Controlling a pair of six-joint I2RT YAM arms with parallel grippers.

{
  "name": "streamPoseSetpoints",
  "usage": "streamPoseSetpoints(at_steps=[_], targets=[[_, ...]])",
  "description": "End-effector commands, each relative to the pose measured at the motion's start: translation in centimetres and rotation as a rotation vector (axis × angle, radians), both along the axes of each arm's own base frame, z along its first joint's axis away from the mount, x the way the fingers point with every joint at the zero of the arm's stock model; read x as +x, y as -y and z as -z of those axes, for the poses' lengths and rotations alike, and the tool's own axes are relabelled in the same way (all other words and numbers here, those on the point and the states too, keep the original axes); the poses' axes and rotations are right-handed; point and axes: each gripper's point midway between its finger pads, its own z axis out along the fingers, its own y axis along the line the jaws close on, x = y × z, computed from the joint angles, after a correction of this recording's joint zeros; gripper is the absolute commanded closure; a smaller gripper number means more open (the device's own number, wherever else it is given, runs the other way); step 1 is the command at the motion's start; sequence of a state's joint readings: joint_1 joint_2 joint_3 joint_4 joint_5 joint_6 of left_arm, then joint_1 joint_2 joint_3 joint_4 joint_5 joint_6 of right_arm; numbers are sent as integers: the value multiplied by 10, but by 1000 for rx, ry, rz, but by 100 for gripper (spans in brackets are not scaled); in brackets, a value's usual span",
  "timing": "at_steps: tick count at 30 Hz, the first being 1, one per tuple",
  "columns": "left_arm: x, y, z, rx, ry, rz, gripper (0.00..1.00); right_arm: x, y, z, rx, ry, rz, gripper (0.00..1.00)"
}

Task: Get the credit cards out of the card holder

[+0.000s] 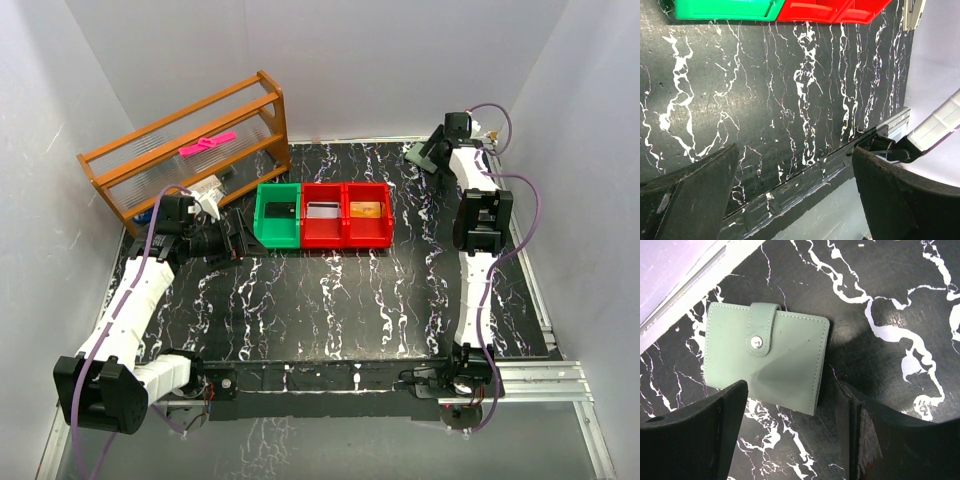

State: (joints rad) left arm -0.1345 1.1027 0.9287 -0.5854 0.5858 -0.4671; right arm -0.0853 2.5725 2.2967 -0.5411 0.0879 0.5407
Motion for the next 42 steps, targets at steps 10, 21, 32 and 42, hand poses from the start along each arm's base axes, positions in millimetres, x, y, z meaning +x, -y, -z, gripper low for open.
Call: streamPoseSetpoints(at_steps=[10, 21, 32, 42], targets=[[-11, -3, -16, 12, 23, -10, 8, 9, 2, 12, 28, 33, 18, 54], [-14, -3, -15, -1, 26, -25, 9, -49, -5, -34, 23, 52, 2, 97], [-19, -4, -16, -5, 36, -31, 8, -200, -21, -29, 105, -64, 94, 95], [-6, -4, -8, 0, 34, -57, 3, -288, -48, -88, 170, 67, 6, 59]])
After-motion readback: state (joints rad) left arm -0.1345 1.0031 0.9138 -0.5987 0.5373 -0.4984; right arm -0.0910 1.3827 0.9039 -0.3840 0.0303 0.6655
